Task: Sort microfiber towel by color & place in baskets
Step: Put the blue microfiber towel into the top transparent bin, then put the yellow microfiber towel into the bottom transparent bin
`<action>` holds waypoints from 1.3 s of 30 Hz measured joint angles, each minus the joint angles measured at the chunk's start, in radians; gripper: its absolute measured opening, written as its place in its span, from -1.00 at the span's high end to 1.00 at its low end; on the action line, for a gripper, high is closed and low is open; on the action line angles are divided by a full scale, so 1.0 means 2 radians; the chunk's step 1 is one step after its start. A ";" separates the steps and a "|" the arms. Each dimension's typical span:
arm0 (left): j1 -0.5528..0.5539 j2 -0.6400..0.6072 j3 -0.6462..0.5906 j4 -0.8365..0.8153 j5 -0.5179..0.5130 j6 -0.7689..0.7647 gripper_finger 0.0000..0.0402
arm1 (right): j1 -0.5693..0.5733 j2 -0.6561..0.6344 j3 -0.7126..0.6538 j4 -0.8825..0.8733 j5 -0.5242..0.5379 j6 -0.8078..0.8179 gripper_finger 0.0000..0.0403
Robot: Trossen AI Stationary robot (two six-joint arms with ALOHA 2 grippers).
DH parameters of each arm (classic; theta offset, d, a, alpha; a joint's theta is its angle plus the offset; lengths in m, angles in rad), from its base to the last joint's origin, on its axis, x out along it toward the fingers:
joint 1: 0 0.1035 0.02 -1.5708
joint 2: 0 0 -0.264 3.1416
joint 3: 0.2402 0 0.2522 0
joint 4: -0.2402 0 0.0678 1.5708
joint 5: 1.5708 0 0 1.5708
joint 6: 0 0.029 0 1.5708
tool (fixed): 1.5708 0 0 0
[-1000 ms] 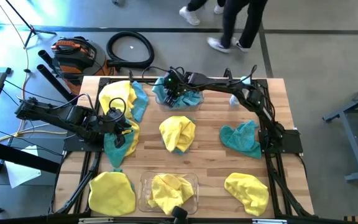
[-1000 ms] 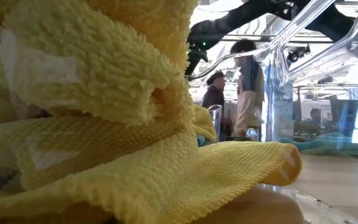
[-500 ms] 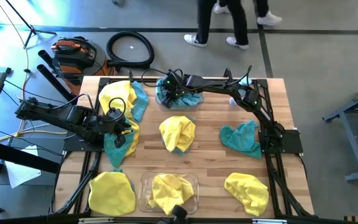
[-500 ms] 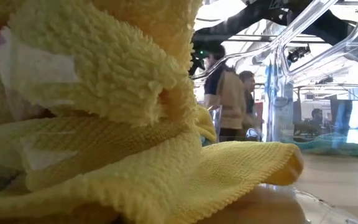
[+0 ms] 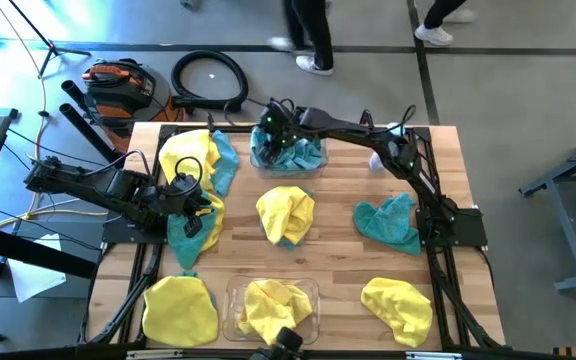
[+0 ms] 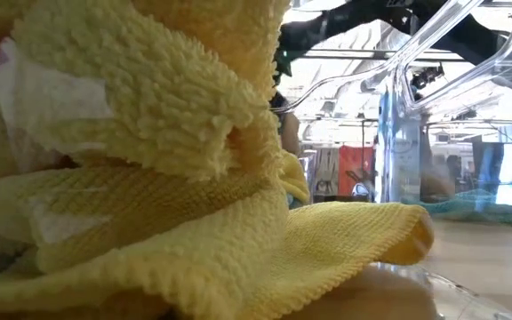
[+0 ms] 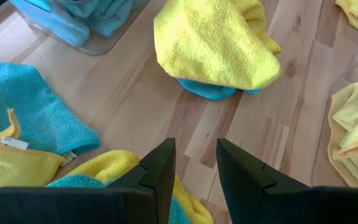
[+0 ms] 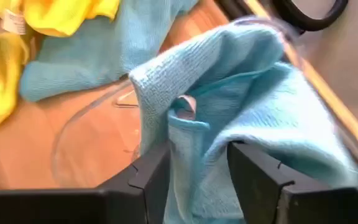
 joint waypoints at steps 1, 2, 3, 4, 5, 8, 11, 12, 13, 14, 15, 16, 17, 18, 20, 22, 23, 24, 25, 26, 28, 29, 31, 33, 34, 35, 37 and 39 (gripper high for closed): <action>0.000 0.000 0.000 0.000 0.000 0.000 0.47 | 0.000 0.000 0.017 -0.022 0.003 0.000 0.21; 0.000 0.000 0.000 0.000 0.000 0.000 0.47 | 0.000 0.000 0.033 -0.045 0.006 0.000 0.21; 0.000 0.000 0.000 0.000 0.000 0.000 0.47 | 0.000 0.000 0.048 -0.065 0.011 0.000 0.21; 0.000 0.000 0.000 0.000 0.000 0.000 0.47 | 0.000 -0.001 0.061 -0.084 0.016 0.001 0.21; 0.000 0.000 0.000 0.000 0.000 0.000 0.47 | 0.002 -0.001 0.073 -0.106 0.022 0.003 0.21; 0.000 0.000 0.000 0.000 0.003 0.000 0.47 | 0.007 -0.001 0.087 -0.160 0.034 0.004 0.25; 0.000 0.000 0.000 0.000 0.005 0.000 0.47 | 0.017 -0.001 0.080 -0.208 0.029 0.006 0.31; 0.000 0.000 0.000 0.000 0.005 0.000 0.47 | 0.022 -0.003 0.072 -0.214 0.030 0.009 0.33; 0.000 0.000 0.000 0.000 0.005 0.000 0.47 | 0.028 -0.007 0.061 -0.218 0.033 0.014 0.34; 0.000 0.000 0.000 0.000 0.006 0.000 0.47 | 0.034 -0.015 0.047 -0.217 0.037 0.020 0.36; 0.000 0.000 0.000 0.000 0.009 0.000 0.47 | 0.040 -0.026 0.029 -0.208 0.043 0.028 0.38; 0.000 0.000 0.000 -0.001 0.014 0.000 0.47 | 0.047 -0.040 0.009 -0.196 0.049 0.035 0.39; 0.000 0.000 0.000 -0.002 0.017 0.000 0.47 | 0.053 -0.060 -0.013 -0.180 0.061 0.045 0.40; -0.001 0.000 0.000 -0.001 0.021 0.000 0.47 | 0.060 -0.081 -0.039 -0.167 0.074 0.055 0.42; -0.001 0.000 0.000 -0.001 0.027 0.002 0.47 | 0.072 -0.128 -0.097 -0.136 0.097 0.078 0.43; -0.001 0.000 0.000 -0.002 0.028 0.004 0.47 | 0.087 -0.178 -0.164 -0.107 0.111 0.111 0.44; -0.001 0.000 0.000 -0.001 0.028 0.004 0.47 | 0.095 -0.205 -0.198 -0.095 0.116 0.130 0.44; -0.001 0.000 0.000 -0.002 0.028 0.002 0.47 | 0.104 -0.233 -0.231 -0.081 0.125 0.152 0.44; -0.001 0.000 0.000 -0.001 0.028 -0.001 0.47 | 0.114 -0.261 -0.265 -0.063 0.131 0.171 0.44; -0.001 0.000 0.000 -0.001 0.028 -0.004 0.47 | 0.127 -0.289 -0.298 -0.048 0.137 0.195 0.44; -0.001 0.001 0.000 -0.001 0.028 -0.005 0.47 | 0.155 -0.340 -0.360 -0.025 0.148 0.249 0.44; -0.001 0.001 0.000 -0.001 0.028 -0.005 0.47 | 0.171 -0.363 -0.388 -0.014 0.154 0.278 0.44; -0.001 0.001 0.000 -0.001 0.028 -0.006 0.47 | 0.205 -0.407 -0.436 0.010 0.176 0.333 0.44; -0.001 0.001 0.000 -0.001 0.029 -0.016 0.47 | 0.242 -0.445 -0.476 0.032 0.209 0.382 0.44; -0.001 0.000 0.000 -0.001 0.028 -0.020 0.47 | 0.260 -0.459 -0.494 0.038 0.225 0.404 0.44; -0.001 0.001 0.000 -0.001 0.028 -0.022 0.47 | 0.277 -0.470 -0.508 0.040 0.240 0.425 0.44; -0.001 0.001 0.000 0.000 0.021 -0.022 0.47 | 0.307 -0.487 -0.532 0.037 0.259 0.464 0.44; 0.000 0.002 0.000 0.000 0.000 -0.040 0.47 | 0.331 -0.500 -0.549 0.028 0.272 0.498 0.44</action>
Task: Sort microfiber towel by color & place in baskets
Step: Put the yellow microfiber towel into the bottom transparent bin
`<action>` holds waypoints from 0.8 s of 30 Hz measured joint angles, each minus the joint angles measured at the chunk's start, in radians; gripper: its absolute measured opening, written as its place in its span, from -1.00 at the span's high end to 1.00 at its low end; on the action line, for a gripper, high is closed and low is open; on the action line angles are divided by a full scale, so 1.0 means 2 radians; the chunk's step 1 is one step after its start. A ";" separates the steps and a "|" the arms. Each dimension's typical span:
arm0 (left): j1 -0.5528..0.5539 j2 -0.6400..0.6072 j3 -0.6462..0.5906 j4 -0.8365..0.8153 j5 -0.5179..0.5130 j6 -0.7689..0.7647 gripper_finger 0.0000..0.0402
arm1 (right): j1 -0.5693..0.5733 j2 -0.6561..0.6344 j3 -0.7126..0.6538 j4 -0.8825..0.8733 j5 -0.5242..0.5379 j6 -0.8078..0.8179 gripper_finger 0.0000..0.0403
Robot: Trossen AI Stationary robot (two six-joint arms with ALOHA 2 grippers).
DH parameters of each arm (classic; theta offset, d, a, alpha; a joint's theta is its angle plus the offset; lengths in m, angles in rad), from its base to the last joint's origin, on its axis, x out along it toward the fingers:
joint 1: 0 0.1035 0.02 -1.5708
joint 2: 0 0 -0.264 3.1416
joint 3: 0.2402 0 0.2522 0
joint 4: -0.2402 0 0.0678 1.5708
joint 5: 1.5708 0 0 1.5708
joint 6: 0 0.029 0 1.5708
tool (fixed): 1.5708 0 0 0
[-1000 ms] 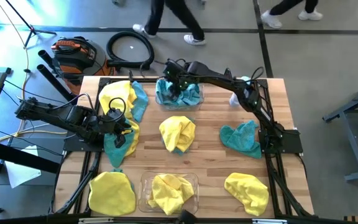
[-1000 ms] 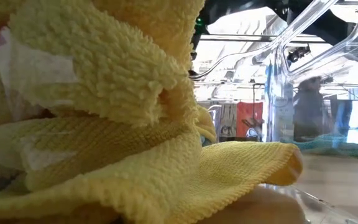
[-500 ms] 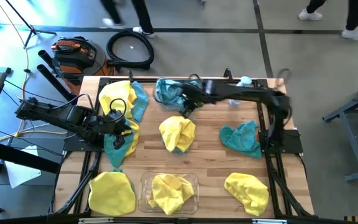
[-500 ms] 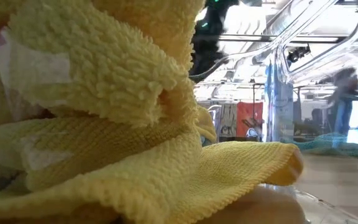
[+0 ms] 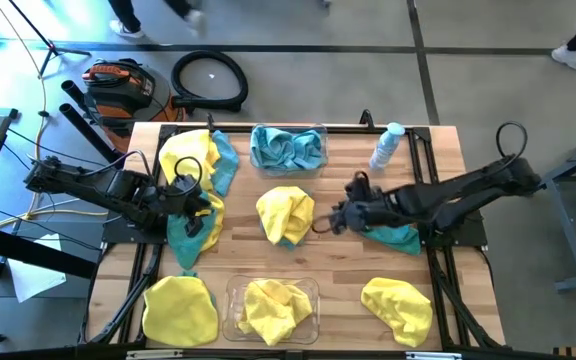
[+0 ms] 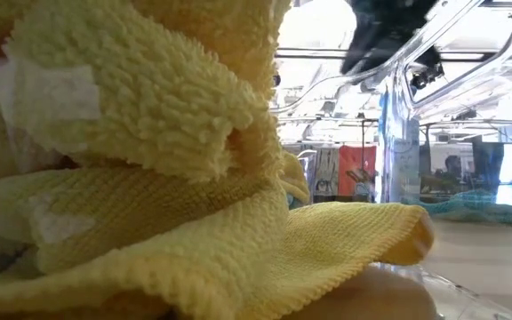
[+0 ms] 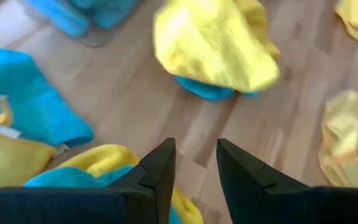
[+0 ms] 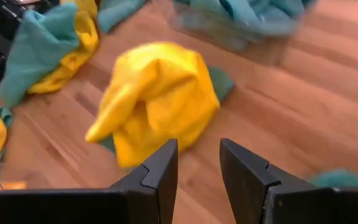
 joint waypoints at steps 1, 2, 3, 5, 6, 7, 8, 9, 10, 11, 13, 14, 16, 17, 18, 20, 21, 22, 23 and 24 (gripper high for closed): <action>0.001 0.000 0.000 0.000 -0.009 -0.016 0.46 | 0.011 -0.005 -0.008 -0.008 0.007 0.017 0.44; 0.005 0.000 0.000 0.001 -0.015 -0.029 0.44 | 0.022 -0.009 -0.016 -0.016 0.015 0.032 0.44; 0.011 0.001 0.000 0.000 -0.018 -0.041 0.42 | 0.032 -0.012 -0.022 -0.027 0.023 0.048 0.44; 0.028 0.006 0.000 -0.001 -0.023 -0.058 0.35 | 0.050 -0.015 -0.031 -0.053 0.042 0.080 0.44; 0.038 0.009 0.000 -0.001 -0.023 -0.061 0.30 | 0.058 -0.015 -0.036 -0.066 0.049 0.092 0.44; 0.049 0.013 0.000 0.000 -0.024 -0.061 0.26 | 0.064 -0.014 -0.040 -0.082 0.053 0.103 0.44; 0.061 0.019 0.000 0.000 -0.024 -0.061 0.21 | 0.070 -0.014 -0.046 -0.094 0.054 0.112 0.44; 0.073 0.025 0.000 0.000 -0.024 -0.062 0.17 | 0.073 -0.014 -0.053 -0.099 0.052 0.118 0.44; 0.086 0.031 0.000 0.000 -0.024 -0.065 0.13 | 0.075 -0.014 -0.061 -0.101 0.049 0.121 0.44; 0.100 0.039 0.000 0.000 -0.026 -0.066 0.10 | 0.079 -0.014 -0.068 -0.104 0.046 0.122 0.44; 0.127 0.054 0.000 0.000 -0.033 -0.067 0.05 | 0.086 -0.014 -0.084 -0.103 0.041 0.121 0.44; 0.142 0.062 0.000 0.000 -0.037 -0.075 0.04 | 0.090 -0.014 -0.093 -0.103 0.038 0.121 0.44; 0.172 0.077 0.000 0.000 -0.038 -0.099 0.04 | 0.099 -0.017 -0.113 -0.102 0.027 0.117 0.44; 0.188 0.084 0.000 0.000 -0.038 -0.107 0.04 | 0.105 -0.023 -0.125 -0.097 0.023 0.115 0.44; 0.203 0.091 0.000 0.001 -0.038 -0.109 0.04 | 0.111 -0.033 -0.138 -0.087 0.022 0.113 0.44; 0.232 0.104 0.000 0.001 -0.038 -0.109 0.04 | 0.126 -0.059 -0.168 -0.054 0.022 0.102 0.44; 0.246 0.109 0.000 0.001 -0.037 -0.109 0.04 | 0.133 -0.076 -0.184 -0.036 0.022 0.093 0.44; 0.260 0.115 0.000 0.002 -0.037 -0.109 0.04 | 0.140 -0.096 -0.201 -0.018 0.022 0.086 0.44; 0.273 0.120 0.000 0.002 -0.036 -0.110 0.04 | 0.146 -0.115 -0.217 -0.001 0.022 0.081 0.44; 0.286 0.125 0.000 0.003 -0.036 -0.110 0.04 | 0.151 -0.135 -0.232 0.008 0.023 0.079 0.45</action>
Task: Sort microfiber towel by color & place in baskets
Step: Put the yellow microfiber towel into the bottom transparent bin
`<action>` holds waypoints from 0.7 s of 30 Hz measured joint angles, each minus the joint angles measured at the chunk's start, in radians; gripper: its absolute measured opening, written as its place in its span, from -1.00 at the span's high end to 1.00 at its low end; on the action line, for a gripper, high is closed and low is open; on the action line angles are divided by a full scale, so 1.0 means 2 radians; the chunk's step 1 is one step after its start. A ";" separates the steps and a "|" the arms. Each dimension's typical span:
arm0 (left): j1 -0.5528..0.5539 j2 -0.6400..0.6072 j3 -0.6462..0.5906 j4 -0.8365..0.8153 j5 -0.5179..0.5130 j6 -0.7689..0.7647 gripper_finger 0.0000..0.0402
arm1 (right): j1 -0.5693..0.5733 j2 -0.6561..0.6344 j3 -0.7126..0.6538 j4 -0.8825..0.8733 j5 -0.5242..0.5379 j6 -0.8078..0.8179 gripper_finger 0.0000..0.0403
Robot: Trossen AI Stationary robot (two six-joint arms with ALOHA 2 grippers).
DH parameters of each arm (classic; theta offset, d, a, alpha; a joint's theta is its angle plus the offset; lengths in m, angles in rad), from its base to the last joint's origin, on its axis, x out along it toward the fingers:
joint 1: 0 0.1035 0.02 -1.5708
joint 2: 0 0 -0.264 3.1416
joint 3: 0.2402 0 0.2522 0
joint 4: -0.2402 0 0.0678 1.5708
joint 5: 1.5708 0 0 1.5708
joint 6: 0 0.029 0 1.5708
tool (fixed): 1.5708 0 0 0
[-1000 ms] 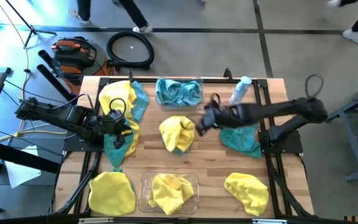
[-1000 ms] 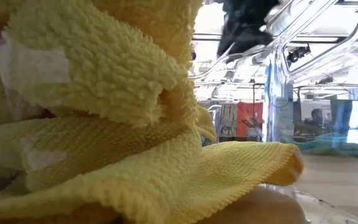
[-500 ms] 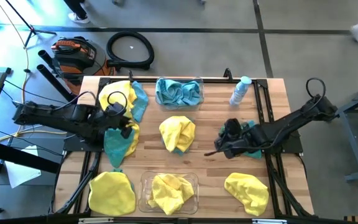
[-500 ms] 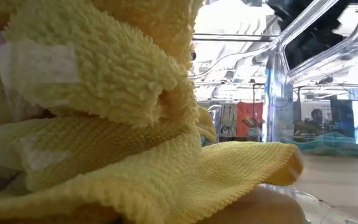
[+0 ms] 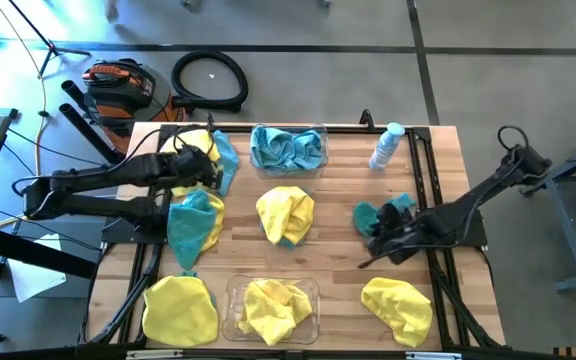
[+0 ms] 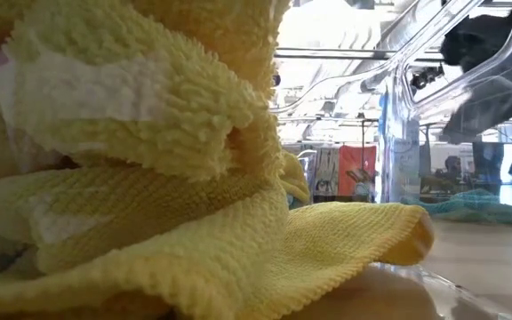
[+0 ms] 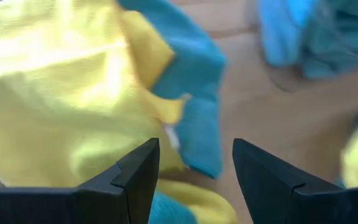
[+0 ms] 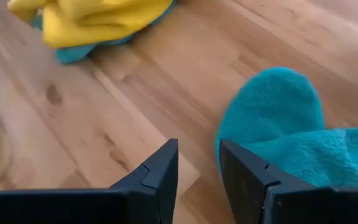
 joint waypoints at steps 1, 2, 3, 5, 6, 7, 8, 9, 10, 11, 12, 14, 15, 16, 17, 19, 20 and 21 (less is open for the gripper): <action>0.012 0.007 0.000 0.002 0.000 0.000 0.04 | 0.003 -0.020 -0.015 0.005 0.000 -0.001 0.46; 0.023 0.014 0.000 0.002 0.000 0.001 0.04 | 0.006 -0.039 -0.026 0.009 -0.001 -0.002 0.47; 0.035 0.021 0.000 0.001 0.000 0.001 0.04 | 0.008 -0.058 -0.036 0.011 -0.001 -0.002 0.49; 0.058 0.037 0.000 0.002 0.000 0.001 0.04 | 0.010 -0.093 -0.050 0.010 -0.001 -0.004 0.52; 0.068 0.046 0.000 0.002 0.000 0.001 0.04 | 0.010 -0.108 -0.056 0.010 -0.001 -0.013 0.54; 0.078 0.056 0.000 0.003 0.000 0.001 0.04 | 0.010 -0.123 -0.059 0.010 -0.001 -0.023 0.55; 0.086 0.066 0.000 0.005 0.000 0.001 0.04 | 0.010 -0.136 -0.060 0.010 -0.001 -0.033 0.56; 0.094 0.076 0.000 0.008 -0.002 0.001 0.04 | 0.009 -0.147 -0.061 0.010 -0.001 -0.046 0.58; 0.102 0.087 0.000 0.012 -0.003 0.001 0.04 | 0.008 -0.159 -0.061 0.010 -0.001 -0.058 0.59; 0.108 0.098 0.000 0.018 -0.004 0.004 0.04 | 0.007 -0.168 -0.062 0.010 0.001 -0.070 0.59; 0.114 0.109 0.000 0.025 -0.004 0.010 0.04 | 0.006 -0.177 -0.062 0.010 0.001 -0.081 0.60; 0.124 0.130 0.000 0.037 -0.003 0.022 0.04 | 0.002 -0.193 -0.062 0.011 0.001 -0.099 0.61; 0.128 0.139 0.000 0.040 -0.003 0.023 0.04 | 0.000 -0.199 -0.062 0.011 0.002 -0.106 0.61; 0.131 0.148 0.000 0.042 -0.003 0.023 0.04 | -0.001 -0.205 -0.062 0.010 0.003 -0.113 0.61; 0.134 0.157 0.000 0.041 -0.003 0.019 0.05 | -0.003 -0.209 -0.062 0.010 0.002 -0.120 0.61; 0.139 0.171 0.000 0.038 0.000 0.015 0.09 | -0.007 -0.216 -0.062 0.011 0.003 -0.132 0.61; 0.141 0.178 0.000 0.038 0.005 0.015 0.13 | -0.008 -0.218 -0.062 0.011 0.003 -0.135 0.61; 0.143 0.184 0.000 0.039 0.012 0.014 0.19 | -0.010 -0.219 -0.062 0.010 0.003 -0.140 0.61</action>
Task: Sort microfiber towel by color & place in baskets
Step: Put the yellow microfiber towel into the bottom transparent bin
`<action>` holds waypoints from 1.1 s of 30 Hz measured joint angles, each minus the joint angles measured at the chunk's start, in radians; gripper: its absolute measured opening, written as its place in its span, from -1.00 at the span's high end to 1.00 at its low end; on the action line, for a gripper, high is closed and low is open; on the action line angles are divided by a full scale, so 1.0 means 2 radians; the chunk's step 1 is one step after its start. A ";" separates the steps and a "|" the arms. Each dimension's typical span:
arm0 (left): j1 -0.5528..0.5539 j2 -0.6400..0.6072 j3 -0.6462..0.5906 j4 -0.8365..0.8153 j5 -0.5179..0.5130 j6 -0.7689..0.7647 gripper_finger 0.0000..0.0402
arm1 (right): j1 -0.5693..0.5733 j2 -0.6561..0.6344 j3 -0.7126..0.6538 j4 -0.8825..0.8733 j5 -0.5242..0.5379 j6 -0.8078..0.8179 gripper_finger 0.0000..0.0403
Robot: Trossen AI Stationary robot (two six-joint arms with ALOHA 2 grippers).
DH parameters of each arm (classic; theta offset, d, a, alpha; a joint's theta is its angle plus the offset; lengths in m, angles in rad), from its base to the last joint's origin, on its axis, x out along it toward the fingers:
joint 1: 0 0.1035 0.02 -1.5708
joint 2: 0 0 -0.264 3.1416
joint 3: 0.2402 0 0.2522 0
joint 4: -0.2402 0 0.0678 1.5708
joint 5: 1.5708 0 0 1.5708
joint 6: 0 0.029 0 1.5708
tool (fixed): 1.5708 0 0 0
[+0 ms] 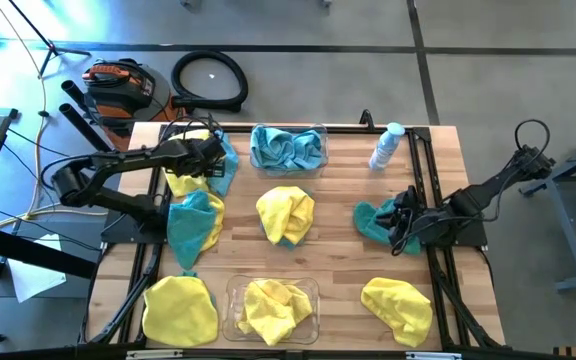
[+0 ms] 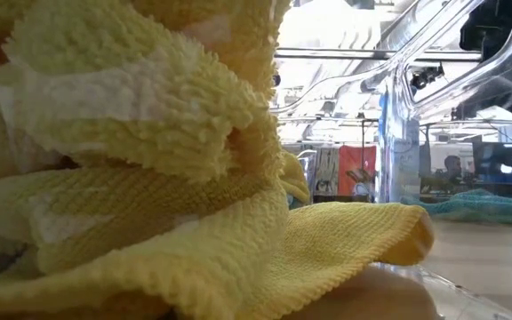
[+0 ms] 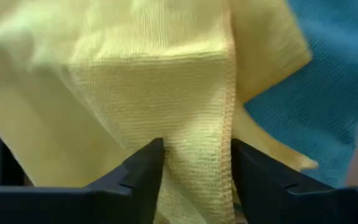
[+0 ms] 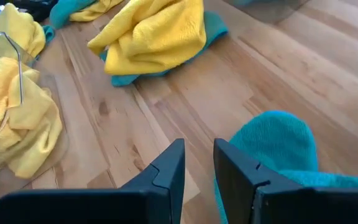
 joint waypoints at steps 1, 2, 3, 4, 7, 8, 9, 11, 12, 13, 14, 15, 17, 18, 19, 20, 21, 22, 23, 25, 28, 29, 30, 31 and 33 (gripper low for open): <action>0.001 0.006 0.000 -0.001 0.009 0.000 0.26 | -0.001 -0.001 0.000 0.000 0.000 -0.006 0.61; 0.002 0.009 0.000 -0.002 0.019 0.000 0.36 | -0.002 -0.001 0.000 0.000 0.000 -0.009 0.61; 0.002 0.012 0.000 -0.001 0.031 0.000 0.48 | -0.002 0.000 0.000 0.000 0.000 -0.015 0.61; 0.002 0.012 0.000 -0.002 0.043 0.000 0.61 | -0.002 0.000 0.000 0.000 0.000 -0.018 0.61; -0.010 0.003 0.000 -0.002 0.064 -0.001 0.93 | -0.002 0.000 0.000 0.000 0.000 -0.020 0.61; -0.015 -0.004 0.001 -0.004 0.068 0.000 0.94 | -0.002 0.000 0.000 0.000 0.000 -0.020 0.61; -0.021 -0.011 0.006 -0.012 0.069 0.000 0.94 | -0.002 0.000 0.000 0.000 0.000 -0.020 0.61; -0.036 -0.027 0.023 -0.031 0.066 0.006 0.98 | -0.001 0.000 0.000 0.000 0.000 -0.020 0.61; -0.045 -0.036 0.034 -0.042 0.063 0.012 0.99 | -0.002 0.000 0.000 0.000 0.000 -0.020 0.61; -0.055 -0.045 0.045 -0.053 0.057 0.017 0.99 | -0.002 0.000 0.000 0.000 0.000 -0.020 0.61; -0.066 -0.054 0.060 -0.065 0.050 0.018 0.99 | -0.001 0.000 0.000 0.000 0.000 -0.020 0.61; -0.077 -0.061 0.075 -0.078 0.039 0.017 0.99 | -0.002 0.000 0.000 0.000 -0.001 -0.020 0.61; -0.102 -0.077 0.109 -0.108 0.012 0.011 1.00 | -0.002 0.000 0.000 0.000 -0.001 -0.020 0.61; -0.115 -0.083 0.128 -0.120 0.000 0.009 1.00 | -0.002 0.000 0.000 0.000 -0.001 -0.020 0.61; -0.128 -0.089 0.147 -0.130 -0.011 0.009 1.00 | -0.002 0.000 0.000 0.000 -0.001 -0.020 0.61; -0.143 -0.093 0.167 -0.140 -0.021 0.008 1.00 | -0.001 0.000 0.000 0.000 -0.001 -0.020 0.61; -0.158 -0.095 0.188 -0.152 -0.030 0.007 1.00 | -0.002 0.000 0.000 0.000 -0.001 -0.019 0.61; -0.173 -0.095 0.209 -0.165 -0.039 0.003 1.00 | -0.002 0.000 0.000 0.000 -0.001 -0.019 0.61; -0.189 -0.095 0.229 -0.174 -0.049 0.000 1.00 | -0.002 0.000 0.000 0.000 -0.001 -0.019 0.61; -0.225 -0.093 0.271 -0.191 -0.068 -0.001 1.00 | -0.002 0.000 0.000 0.000 -0.001 -0.018 0.61; -0.284 -0.084 0.324 -0.202 -0.094 -0.006 1.00 | -0.002 0.001 0.000 0.000 -0.001 -0.016 0.61; -0.304 -0.080 0.339 -0.204 -0.104 -0.008 1.00 | -0.002 0.001 0.000 0.000 -0.001 -0.015 0.61; -0.325 -0.076 0.353 -0.205 -0.114 -0.009 1.00 | -0.001 0.001 0.000 0.001 -0.001 -0.014 0.61; -0.347 -0.071 0.366 -0.203 -0.125 -0.009 1.00 | -0.002 0.001 0.000 0.000 -0.001 -0.010 0.61; -0.388 -0.060 0.390 -0.204 -0.145 -0.013 1.00 | -0.002 0.001 0.000 0.001 -0.001 -0.004 0.61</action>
